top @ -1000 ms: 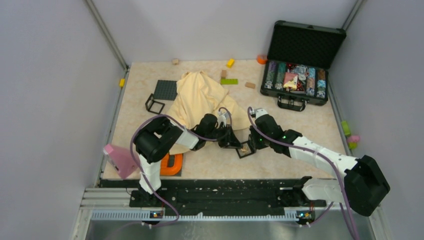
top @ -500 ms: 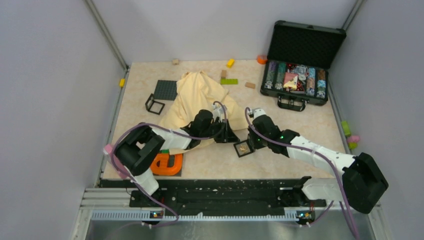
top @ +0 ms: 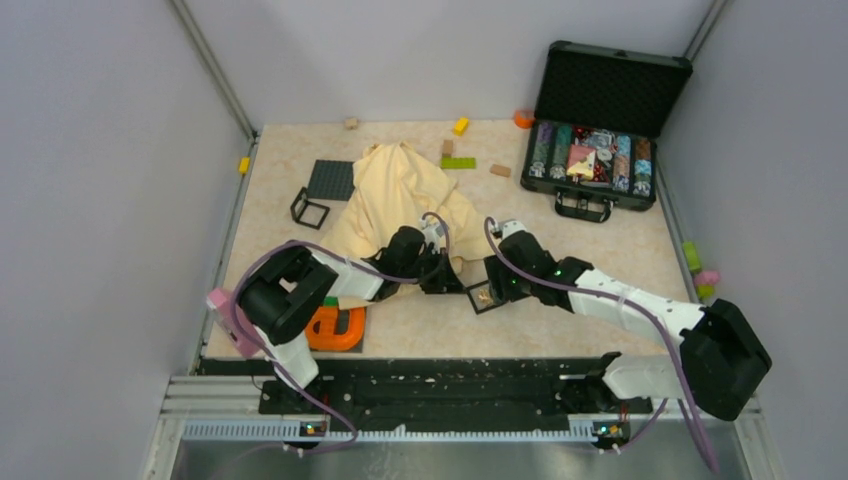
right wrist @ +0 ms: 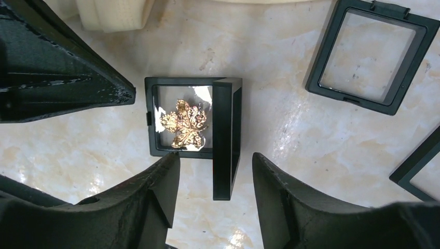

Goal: Remove the brooch from the garment

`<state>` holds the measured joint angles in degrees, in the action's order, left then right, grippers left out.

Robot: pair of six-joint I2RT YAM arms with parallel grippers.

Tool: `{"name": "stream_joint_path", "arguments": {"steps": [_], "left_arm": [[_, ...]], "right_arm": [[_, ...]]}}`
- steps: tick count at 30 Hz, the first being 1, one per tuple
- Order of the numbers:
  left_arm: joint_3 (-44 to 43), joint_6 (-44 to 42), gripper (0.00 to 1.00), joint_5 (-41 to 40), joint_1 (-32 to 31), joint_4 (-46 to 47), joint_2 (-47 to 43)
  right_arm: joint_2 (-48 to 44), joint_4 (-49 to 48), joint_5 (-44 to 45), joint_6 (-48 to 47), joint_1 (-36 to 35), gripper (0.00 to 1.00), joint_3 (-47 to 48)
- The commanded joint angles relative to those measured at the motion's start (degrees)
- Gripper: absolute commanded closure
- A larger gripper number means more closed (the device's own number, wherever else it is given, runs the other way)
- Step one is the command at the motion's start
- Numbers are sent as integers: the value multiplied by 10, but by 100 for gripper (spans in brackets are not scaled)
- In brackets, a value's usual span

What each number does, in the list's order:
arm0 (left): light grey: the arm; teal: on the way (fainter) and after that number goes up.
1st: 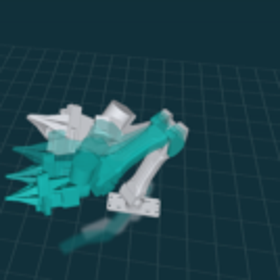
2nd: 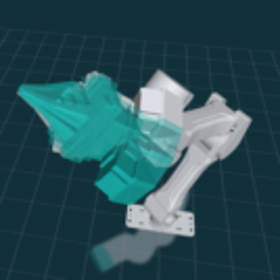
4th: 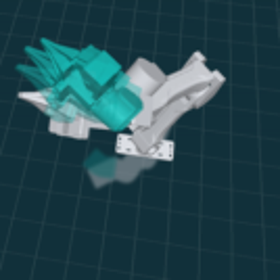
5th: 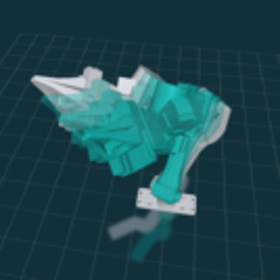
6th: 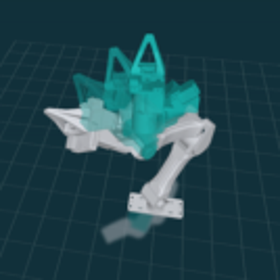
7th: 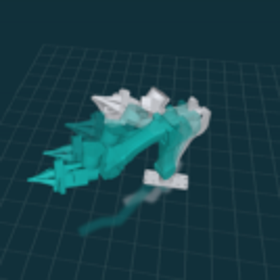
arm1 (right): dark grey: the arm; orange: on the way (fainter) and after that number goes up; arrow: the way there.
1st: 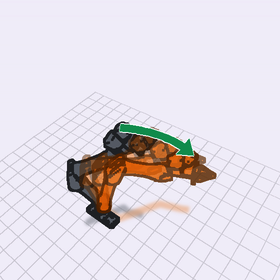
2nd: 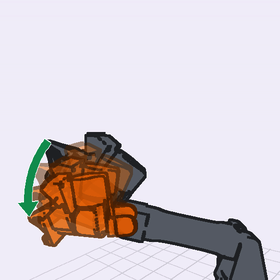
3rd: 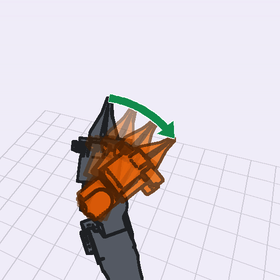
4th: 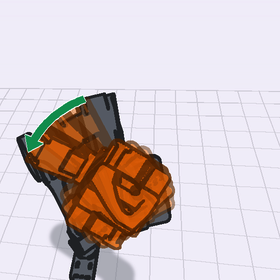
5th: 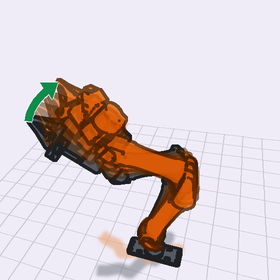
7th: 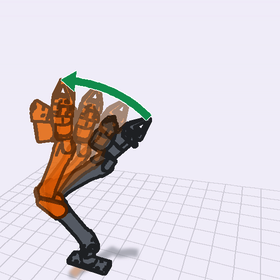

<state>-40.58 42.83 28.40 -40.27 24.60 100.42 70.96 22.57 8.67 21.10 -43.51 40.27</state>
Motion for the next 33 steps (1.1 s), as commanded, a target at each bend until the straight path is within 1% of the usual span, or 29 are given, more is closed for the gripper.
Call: {"name": "stream_joint_path", "arguments": {"steps": [1, 3, 6, 16, 20, 23, 24, 29, 33], "left_arm": [[-3, -18, 96, -10, 1, 5, 12], [-4, -19, 97, -9, 1, 8, 17], [-6, -19, 97, -7, 1, 10, 24], [-12, -14, 99, -2, 1, 30, 56], [-10, -14, 100, -1, 1, 34, 60], [-8, -14, 100, -2, 1, 35, 60], [-8, -14, 100, -2, 0, 35, 60], [1, -18, 100, -10, 1, 30, 41], [7, -43, 99, -37, 4, -18, -7]], "right_arm": [[-31, 8, -3, 17, -8, 43, 35], [-34, 11, 1, 19, -8, 43, 38], [-36, 3, -20, 21, -8, 50, 37], [-3, -57, -100, 40, -8, 61, 18], [11, -88, -117, 49, -8, 68, 5], [28, -114, -124, 59, -8, 78, -7], [37, -123, -126, 61, -8, 79, -12], [51, -133, -117, 68, -8, 81, -18], [34, -118, -106, 60, -8, 81, -8]]}}
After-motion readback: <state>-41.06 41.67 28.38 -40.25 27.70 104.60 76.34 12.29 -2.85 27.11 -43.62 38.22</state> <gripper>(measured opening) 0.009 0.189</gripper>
